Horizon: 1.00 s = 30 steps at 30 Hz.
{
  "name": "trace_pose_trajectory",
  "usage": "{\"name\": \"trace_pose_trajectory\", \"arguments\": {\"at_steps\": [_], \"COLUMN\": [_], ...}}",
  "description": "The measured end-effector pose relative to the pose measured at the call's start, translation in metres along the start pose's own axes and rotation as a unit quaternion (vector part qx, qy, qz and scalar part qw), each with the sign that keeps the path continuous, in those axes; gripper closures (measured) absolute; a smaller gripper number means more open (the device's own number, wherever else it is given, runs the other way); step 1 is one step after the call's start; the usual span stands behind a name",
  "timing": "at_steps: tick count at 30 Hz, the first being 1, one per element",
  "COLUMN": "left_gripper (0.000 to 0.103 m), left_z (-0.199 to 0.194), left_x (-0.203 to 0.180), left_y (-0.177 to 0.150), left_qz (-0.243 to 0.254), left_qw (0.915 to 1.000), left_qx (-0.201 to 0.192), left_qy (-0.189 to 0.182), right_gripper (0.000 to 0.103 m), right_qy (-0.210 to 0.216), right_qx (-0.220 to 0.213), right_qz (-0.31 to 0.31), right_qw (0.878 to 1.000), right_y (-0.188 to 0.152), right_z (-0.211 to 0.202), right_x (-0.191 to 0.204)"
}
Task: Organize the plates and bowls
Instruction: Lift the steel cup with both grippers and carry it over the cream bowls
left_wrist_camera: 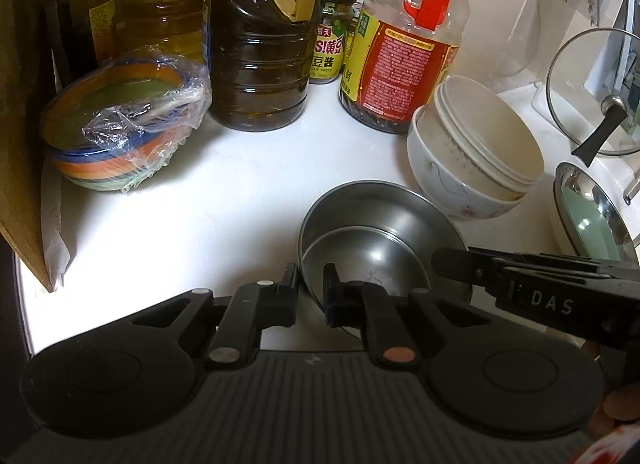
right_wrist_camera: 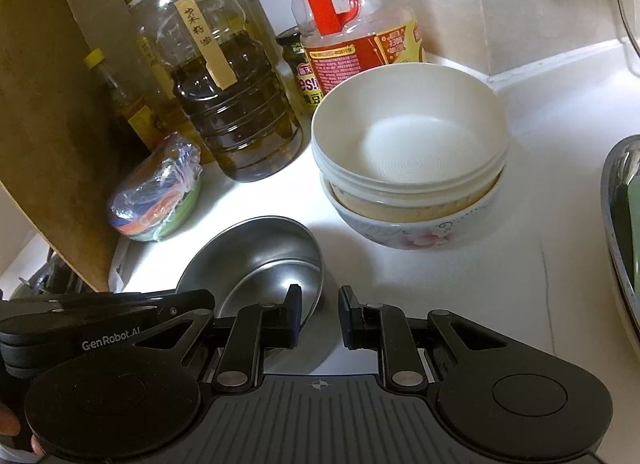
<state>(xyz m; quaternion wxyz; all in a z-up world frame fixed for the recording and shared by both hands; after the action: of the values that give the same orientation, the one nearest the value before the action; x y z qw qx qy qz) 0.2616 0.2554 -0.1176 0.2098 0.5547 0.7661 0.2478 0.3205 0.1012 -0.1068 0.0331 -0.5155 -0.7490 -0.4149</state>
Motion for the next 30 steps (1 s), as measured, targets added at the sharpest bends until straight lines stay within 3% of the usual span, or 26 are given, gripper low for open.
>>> {"name": "trace_pose_trajectory", "arguments": {"at_steps": [1,17,30], "left_gripper": [0.092,0.093,0.093], "left_z": [-0.001,-0.044,-0.085], "left_x": [0.0,-0.016,-0.048], "left_y": [-0.001,-0.014,0.028], "left_qz": [0.001,0.001,0.029], "left_qw": [1.0,0.9996,0.9941], "left_qx": [0.0,-0.025,-0.092], "left_qy": [0.001,-0.01,-0.05], "right_gripper": [0.088,0.092,0.092], "right_qy": [0.0,0.012,0.011], "right_qx": [0.0,-0.038,-0.096], "right_qz": [-0.003,0.013,0.013], "right_qw": [1.0,0.999,0.995], "right_y": [-0.001,-0.009,0.025], "right_z": [0.0,-0.043,-0.104], "right_x": [0.001,0.008,0.012]}}
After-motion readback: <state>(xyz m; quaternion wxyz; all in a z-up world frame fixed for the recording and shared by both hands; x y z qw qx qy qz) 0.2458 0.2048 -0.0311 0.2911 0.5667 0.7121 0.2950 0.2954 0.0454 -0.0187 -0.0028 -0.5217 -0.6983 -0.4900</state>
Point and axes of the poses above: each gripper's, at about its wrist camera, not at the fingertips, and z roughly the way its jaws point, x to its left, y to its top, the point moved 6 cm from there along z, roughly the way its jaws point, and after that the axes turned 8 degrees about y, right-handed, at the moved point
